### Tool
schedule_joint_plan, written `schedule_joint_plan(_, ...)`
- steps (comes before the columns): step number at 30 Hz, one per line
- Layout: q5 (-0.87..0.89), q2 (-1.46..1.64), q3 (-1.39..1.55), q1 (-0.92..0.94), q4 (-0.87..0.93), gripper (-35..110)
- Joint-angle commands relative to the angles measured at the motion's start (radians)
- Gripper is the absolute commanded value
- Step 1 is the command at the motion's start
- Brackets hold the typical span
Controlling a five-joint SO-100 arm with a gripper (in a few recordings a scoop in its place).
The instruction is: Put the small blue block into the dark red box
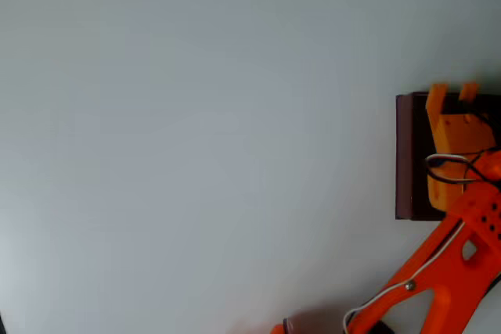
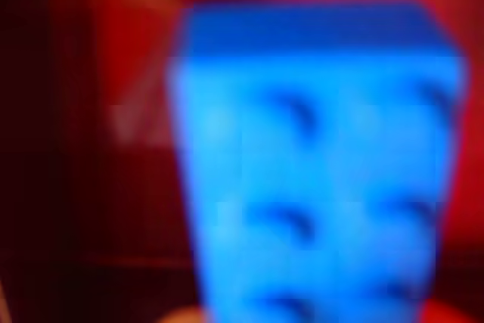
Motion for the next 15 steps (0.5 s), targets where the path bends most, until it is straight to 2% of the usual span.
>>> schedule_joint_plan(1, 0.012, 0.097, 0.08, 0.017, -0.049, 13)
schedule_joint_plan(7, -0.02, 0.212, 0.207, 0.012, -0.1, 15)
schedule_joint_plan(10, -0.089, 0.35, 0.325, -0.015, -0.141, 14)
schedule_joint_plan(15, -0.241, 0.695, 0.606, -0.178, -0.249, 11)
